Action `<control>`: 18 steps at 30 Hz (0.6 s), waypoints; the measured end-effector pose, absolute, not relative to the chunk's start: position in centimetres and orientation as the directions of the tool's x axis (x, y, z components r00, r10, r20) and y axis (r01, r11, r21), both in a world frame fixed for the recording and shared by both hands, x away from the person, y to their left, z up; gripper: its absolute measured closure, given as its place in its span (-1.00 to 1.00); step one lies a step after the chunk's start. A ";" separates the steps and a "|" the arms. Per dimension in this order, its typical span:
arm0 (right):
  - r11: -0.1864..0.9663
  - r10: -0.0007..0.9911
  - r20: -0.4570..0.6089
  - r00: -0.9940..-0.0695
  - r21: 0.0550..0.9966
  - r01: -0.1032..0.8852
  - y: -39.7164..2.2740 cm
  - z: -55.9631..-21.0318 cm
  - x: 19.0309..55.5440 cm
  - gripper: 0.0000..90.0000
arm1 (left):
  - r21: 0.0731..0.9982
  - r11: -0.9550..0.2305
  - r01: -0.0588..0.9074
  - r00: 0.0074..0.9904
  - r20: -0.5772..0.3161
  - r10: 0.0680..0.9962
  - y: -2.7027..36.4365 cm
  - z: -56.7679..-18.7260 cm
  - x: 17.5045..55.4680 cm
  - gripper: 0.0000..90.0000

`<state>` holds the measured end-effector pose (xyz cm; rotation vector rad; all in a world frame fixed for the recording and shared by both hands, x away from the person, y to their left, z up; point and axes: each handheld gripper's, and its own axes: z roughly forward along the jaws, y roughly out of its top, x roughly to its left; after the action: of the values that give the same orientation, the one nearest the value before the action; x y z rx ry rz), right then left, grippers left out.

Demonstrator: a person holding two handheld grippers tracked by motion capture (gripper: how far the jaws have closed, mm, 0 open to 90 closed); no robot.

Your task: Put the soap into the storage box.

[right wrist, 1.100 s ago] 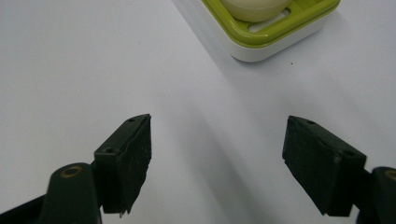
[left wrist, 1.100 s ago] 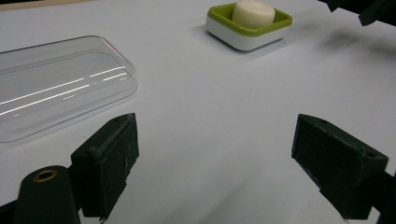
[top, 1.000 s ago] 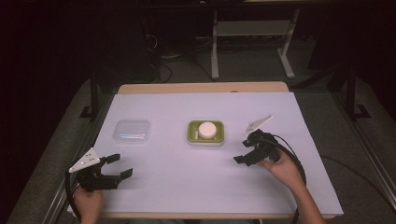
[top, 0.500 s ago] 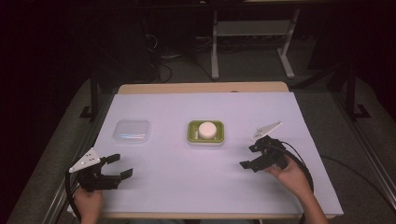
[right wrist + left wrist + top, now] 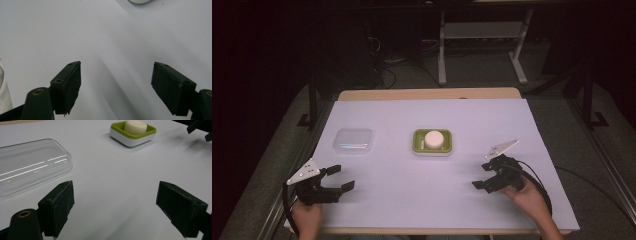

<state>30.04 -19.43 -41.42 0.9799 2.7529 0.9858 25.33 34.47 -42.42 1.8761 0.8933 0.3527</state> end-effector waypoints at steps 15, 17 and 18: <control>0.567 0.598 0.169 -0.784 0.602 0.562 -20.7 -42.0 28.4 -0.49 | 0.870 -0.243 0.429 0.689 -0.141 0.710 34.3 -42.5 25.4 -0.68; 0.566 0.600 0.164 -0.783 0.604 0.560 -21.0 -42.0 28.1 -0.49 | 0.870 -0.244 0.429 0.691 -0.142 0.708 34.3 -42.5 25.4 -0.68; 0.563 0.604 0.160 -0.781 0.607 0.560 -21.1 -42.0 27.9 -0.49 | 0.870 -0.245 0.428 0.693 -0.142 0.707 34.3 -42.5 25.4 -0.68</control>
<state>27.90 -21.12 -42.05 1.0139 2.7187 1.0203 25.41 34.25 -42.49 1.8820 0.8867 0.3422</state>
